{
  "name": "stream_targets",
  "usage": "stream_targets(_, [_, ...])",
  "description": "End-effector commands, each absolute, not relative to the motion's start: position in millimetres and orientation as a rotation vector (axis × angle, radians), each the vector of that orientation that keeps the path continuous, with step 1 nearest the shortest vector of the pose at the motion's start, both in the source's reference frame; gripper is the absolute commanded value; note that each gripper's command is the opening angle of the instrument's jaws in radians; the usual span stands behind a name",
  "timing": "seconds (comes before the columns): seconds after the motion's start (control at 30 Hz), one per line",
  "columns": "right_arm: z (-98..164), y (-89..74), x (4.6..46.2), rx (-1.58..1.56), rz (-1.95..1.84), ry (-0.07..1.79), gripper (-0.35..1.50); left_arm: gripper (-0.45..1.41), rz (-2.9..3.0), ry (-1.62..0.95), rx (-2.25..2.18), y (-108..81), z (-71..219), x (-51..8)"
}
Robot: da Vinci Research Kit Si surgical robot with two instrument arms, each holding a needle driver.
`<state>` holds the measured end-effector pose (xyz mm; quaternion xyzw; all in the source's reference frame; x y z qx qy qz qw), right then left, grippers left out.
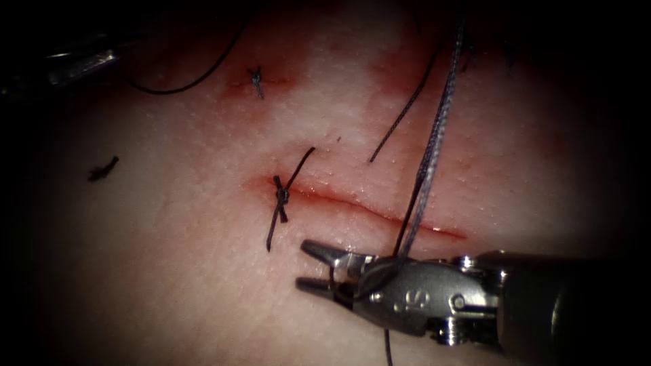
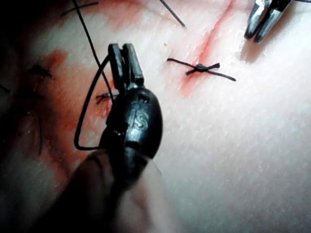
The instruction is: Wound Closure
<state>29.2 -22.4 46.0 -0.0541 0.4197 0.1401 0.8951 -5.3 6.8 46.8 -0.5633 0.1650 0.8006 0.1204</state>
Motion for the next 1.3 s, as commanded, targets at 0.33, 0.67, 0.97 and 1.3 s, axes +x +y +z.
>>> stream_targets(0.33, [42.5,-24.6,29.3,-0.091,0.285,0.857,-0.35,-0.45,2.338,0.48,-1.654,6.8,47.7,-5.8])
stream_targets(0.67, [39.0,-28.0,30.5,-0.032,0.2,0.83,-0.35,-0.45,2.339,0.482,-1.654,6.8,47.9,-5.7])
stream_targets(0.97, [38.2,-29.0,31.0,-0.009,0.177,0.836,-0.35,-0.45,2.339,0.482,-1.654,6.8,47.9,-5.8])
stream_targets(1.3, [37.1,-29.0,31.5,-0.021,0.145,0.851,0.39,-0.45,2.339,0.482,-1.653,6.7,47.8,-5.8])
